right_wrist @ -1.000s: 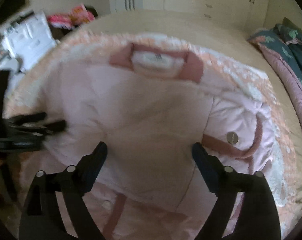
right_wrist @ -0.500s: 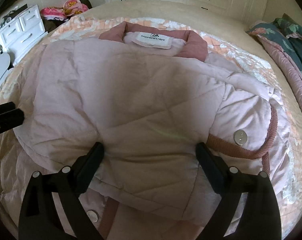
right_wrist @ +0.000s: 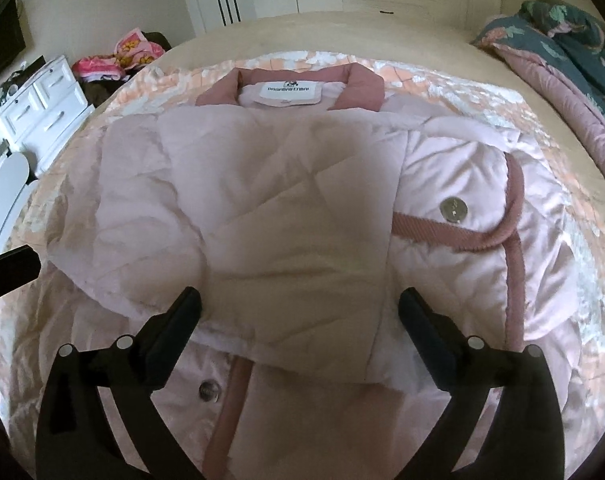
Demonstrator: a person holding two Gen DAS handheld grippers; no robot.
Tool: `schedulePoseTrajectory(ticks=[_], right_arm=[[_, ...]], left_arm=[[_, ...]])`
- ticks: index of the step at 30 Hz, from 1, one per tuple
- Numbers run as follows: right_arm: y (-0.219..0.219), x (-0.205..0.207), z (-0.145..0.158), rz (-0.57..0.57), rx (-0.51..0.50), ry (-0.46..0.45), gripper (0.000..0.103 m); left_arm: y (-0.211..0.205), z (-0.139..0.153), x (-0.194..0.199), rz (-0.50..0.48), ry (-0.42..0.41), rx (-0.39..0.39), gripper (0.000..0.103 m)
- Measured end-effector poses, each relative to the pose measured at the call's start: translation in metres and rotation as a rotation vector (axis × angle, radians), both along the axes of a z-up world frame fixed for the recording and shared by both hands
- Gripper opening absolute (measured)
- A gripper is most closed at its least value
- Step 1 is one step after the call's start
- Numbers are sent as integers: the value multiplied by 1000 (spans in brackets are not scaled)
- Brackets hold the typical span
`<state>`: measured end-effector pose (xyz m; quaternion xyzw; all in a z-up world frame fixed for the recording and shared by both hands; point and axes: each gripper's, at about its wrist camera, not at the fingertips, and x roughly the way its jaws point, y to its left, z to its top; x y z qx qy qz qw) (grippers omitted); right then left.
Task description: Fold large clothes
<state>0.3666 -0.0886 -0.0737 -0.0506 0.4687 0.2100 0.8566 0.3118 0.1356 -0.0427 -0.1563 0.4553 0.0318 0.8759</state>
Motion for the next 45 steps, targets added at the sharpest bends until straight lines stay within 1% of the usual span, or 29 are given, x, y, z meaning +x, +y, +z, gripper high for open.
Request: schedulePoseTrajectory(ticks=[2,6,10,24,31,34,36,38,41,45], right_arm=[[-1,-3,3,1,7,11,99],[-7,-11,11,1,52,22,99],[-12,-22,25,1,94,19,99],[-28,-51,80,7,137,-53,99],[-37,-70,103,12,164,-88,99],[-40,-79,113,12,176,-107,99],[-43,-86,121,8,160,-142,99],[-45,-92,127,11,155,-165,99],[-52,-99,134,11,177,-168,99],[-60,-110,143,9,177,-196,99]], left_arm=[[0,3,-4,2,-3,2,95],[-1,8,-11,5,-9,-3,95],[-2,15,-19,6,-14,-3,95],[-9,46,-45,-3,-58,17,95],[-15,65,-62,-16,-94,9,95],[-18,74,-70,-20,-111,12,95],[-20,80,-75,-21,-124,14,95],[-22,85,-80,-24,-139,19,95],[-25,92,-87,-31,-157,25,95],[-31,99,-98,-44,-173,40,95]])
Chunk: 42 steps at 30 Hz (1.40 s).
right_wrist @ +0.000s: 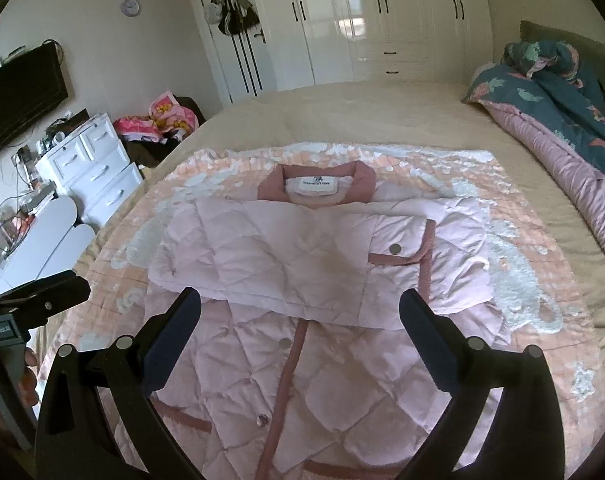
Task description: Fold large clothes
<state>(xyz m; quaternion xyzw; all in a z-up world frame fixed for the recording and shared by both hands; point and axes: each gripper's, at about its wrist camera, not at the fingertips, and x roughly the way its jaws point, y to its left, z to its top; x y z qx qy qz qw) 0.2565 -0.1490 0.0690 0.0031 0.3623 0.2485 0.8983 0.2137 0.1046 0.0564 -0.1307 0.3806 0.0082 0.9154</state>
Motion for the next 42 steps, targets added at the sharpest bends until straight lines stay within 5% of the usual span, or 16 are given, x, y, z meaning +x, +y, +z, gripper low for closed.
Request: schedulePoseTrajectory(ticks=[21,42], right_arm=[[-29,-58,38,18,57,-75,99],[-69,-93,27,-19,42,-77,99]], left_arm=[[-15,22,-55,-21,-66,49,95],[-20,7,-92,-5,-69,95,95]])
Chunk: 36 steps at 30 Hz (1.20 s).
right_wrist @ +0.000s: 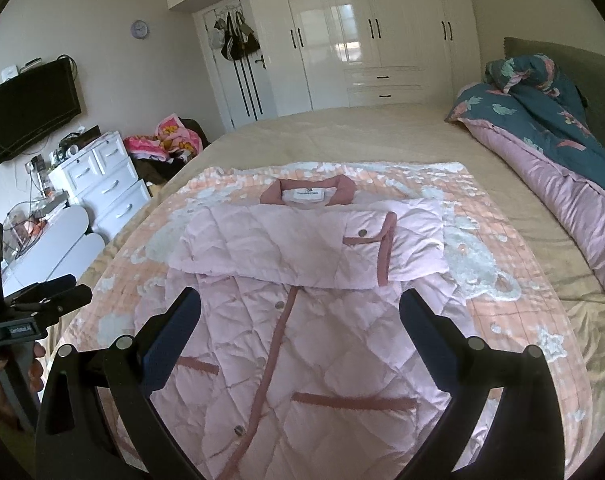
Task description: Fold large clothes
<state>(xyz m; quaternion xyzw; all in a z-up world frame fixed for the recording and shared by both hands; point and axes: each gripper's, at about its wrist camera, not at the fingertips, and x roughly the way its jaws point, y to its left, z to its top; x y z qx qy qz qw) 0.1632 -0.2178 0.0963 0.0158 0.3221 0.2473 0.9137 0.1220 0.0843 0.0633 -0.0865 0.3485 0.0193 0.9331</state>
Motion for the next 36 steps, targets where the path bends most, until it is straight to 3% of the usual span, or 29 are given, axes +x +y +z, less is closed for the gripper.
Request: schedulePoseTrajectory(ticks=[10,25,36], right_arm=[[-17,-9,-25,-18,-27,39,99],[-60,-20,-92,-75,-93,161,99],[-85,-27,-135,-110,-141,253,99]], left_arm=[[5,-23,-12,31,26,-1,95],[27,-104,-43,87,190,-1,95],[46,-127,-61,135,241,6,95]])
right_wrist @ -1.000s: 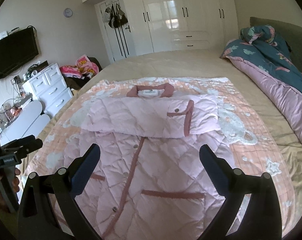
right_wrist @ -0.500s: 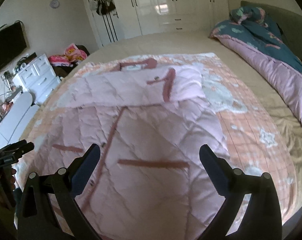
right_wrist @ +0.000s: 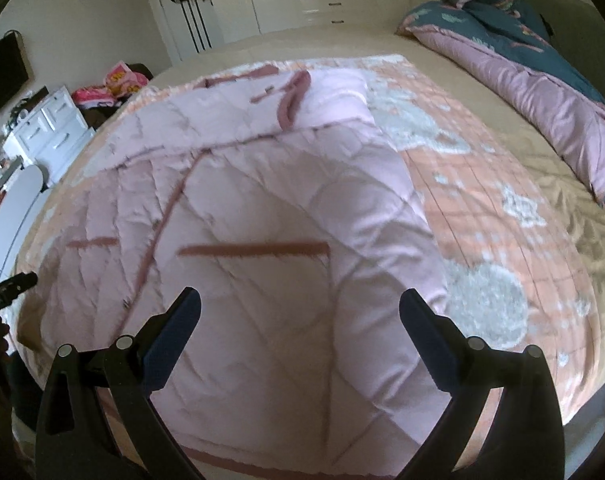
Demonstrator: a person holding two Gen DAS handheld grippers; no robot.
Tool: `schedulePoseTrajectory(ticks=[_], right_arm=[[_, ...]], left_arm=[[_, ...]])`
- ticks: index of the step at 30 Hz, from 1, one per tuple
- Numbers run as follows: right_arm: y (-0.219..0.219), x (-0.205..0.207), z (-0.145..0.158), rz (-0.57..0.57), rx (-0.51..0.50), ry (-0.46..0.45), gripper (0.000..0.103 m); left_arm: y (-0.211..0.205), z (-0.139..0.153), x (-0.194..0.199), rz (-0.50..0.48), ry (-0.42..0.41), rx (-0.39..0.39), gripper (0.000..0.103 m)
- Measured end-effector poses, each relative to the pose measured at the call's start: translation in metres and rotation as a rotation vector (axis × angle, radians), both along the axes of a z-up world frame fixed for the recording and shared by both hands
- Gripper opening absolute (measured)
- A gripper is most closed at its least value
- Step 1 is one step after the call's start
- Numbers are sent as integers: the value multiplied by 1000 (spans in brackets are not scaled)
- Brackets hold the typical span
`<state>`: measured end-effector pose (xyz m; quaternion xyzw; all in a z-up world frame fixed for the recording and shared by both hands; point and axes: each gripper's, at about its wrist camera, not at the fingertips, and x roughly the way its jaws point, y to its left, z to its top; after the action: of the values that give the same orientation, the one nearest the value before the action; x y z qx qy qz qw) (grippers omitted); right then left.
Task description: Fold large clothes
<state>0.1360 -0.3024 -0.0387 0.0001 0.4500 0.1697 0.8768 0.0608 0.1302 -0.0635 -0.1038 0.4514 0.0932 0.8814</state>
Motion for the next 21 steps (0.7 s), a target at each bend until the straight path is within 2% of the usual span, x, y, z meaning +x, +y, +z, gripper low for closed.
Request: schedulePoseTrajectory(ticks=[11,21], right_arm=[[-31,-14,-27,-41,-33,70,99],[-50,-27,-39,-44,-65,125,99]], left_arm=[[18,-19,-11,24,41,-9,95],[36,-42,-29,54,74,-73,95]])
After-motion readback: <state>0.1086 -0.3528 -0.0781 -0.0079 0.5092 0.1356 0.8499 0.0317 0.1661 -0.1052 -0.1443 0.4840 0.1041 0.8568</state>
